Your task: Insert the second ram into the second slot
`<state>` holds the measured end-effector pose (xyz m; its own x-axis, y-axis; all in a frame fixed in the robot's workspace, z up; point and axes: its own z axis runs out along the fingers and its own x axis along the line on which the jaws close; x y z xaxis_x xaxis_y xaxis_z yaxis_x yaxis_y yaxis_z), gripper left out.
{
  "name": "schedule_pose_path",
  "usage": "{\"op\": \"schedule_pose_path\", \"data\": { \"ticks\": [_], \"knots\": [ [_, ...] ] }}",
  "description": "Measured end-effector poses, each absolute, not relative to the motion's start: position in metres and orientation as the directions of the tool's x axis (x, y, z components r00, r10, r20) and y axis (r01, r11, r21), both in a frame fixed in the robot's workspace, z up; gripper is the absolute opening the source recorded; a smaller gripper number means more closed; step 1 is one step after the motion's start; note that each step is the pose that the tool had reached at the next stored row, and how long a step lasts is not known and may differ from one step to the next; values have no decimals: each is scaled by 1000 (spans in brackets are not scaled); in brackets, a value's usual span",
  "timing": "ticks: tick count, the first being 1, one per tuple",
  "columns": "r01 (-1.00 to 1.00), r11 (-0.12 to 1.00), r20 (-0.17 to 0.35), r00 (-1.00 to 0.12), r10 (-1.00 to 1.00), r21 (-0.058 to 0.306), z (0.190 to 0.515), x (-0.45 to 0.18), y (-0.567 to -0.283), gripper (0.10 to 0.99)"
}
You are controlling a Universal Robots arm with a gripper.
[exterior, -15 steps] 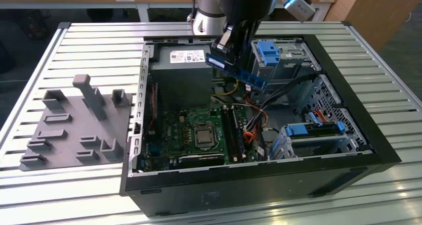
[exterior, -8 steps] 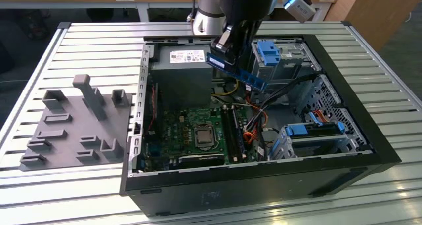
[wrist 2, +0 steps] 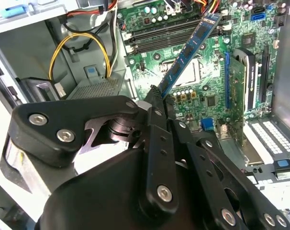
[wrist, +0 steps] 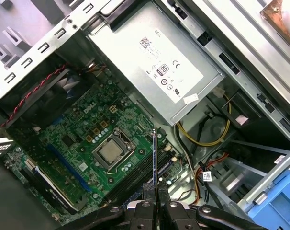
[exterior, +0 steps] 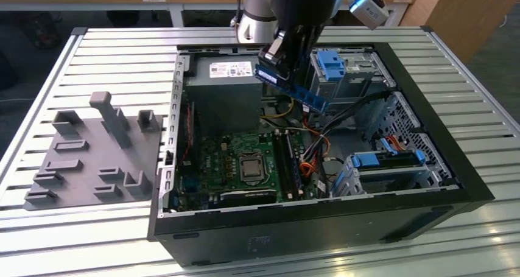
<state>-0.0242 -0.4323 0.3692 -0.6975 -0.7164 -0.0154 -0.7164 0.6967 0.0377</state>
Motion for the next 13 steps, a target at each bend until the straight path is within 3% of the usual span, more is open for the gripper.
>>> {"op": "schedule_pose_path", "data": {
  "ticks": [13],
  "knots": [
    [-674,738,-15,-739,-673,38,369,-24,-432,137]
  ]
}}
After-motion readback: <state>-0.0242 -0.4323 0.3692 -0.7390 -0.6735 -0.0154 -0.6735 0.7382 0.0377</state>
